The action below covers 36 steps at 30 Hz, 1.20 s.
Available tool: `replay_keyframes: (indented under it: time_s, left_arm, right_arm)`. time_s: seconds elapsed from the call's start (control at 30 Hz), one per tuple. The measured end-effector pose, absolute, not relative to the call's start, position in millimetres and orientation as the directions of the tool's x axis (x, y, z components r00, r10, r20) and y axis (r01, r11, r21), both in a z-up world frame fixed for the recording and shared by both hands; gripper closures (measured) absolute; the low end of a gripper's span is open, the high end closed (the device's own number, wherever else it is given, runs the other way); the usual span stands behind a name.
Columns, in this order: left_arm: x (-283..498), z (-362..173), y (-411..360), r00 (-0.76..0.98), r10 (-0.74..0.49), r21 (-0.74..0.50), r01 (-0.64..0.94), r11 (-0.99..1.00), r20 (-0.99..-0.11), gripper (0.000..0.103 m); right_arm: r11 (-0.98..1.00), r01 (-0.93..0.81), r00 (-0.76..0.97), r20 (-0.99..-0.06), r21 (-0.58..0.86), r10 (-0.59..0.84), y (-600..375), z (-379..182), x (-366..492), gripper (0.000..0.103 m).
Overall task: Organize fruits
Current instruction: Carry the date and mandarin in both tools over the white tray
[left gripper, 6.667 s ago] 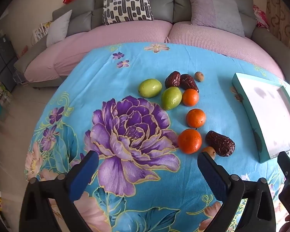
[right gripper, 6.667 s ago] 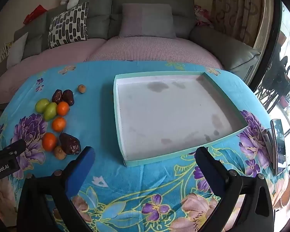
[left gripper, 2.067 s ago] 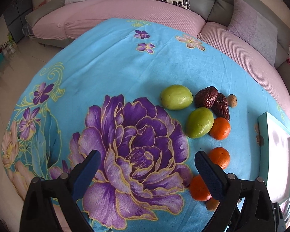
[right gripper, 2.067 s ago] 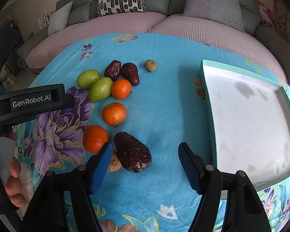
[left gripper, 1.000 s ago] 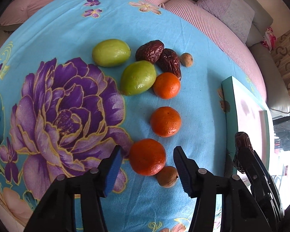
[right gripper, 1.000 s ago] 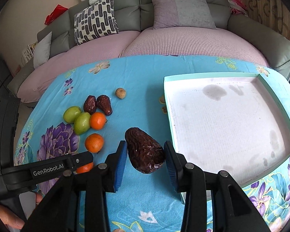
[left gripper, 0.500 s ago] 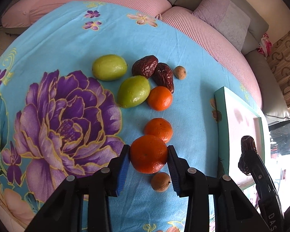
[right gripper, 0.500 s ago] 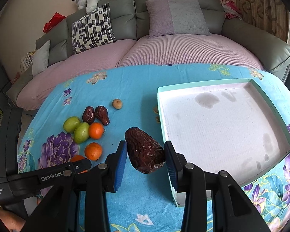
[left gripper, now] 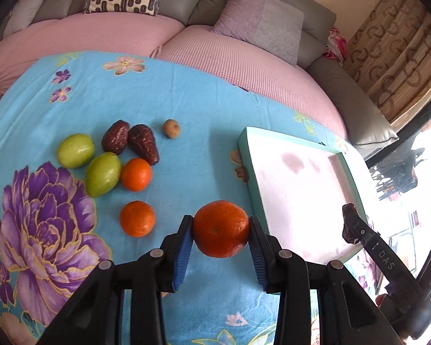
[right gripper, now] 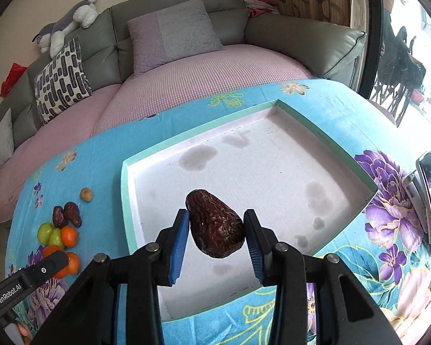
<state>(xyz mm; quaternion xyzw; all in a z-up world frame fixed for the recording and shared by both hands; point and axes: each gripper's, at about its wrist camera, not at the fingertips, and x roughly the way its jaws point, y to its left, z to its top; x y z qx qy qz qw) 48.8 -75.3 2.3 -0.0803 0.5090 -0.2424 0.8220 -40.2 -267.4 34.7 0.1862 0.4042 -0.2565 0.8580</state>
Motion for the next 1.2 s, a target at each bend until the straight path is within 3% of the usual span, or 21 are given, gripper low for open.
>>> replay_keyframes:
  time_s: [0.27,0.53,1.2]
  left_arm:
    - [29.5,1.6,-142.5,0.321,-0.538,-0.345,0.496,0.797,-0.78,0.063]
    - [15.7,-18.5,-184.8,0.248,-0.539,-0.308,0.601,0.737,-0.805,0.063]
    - [-2.5,-53.9,-207.6,0.248,-0.336,-0.09,0.67,0.737,-0.908,0.062]
  right_arm:
    - [0.671,0.733,0.486,-0.779,0.117,-0.396,-320.0,38.2,-67.7,0.062]
    - [0.615,0.774,0.462,-0.798,0.151,-0.386,-347.8,27.3,-75.0,0.062]
    - [0.601,0.788,0.414,-0.837,0.134,-0.357,-355.9,8.8,-75.7,0.062]
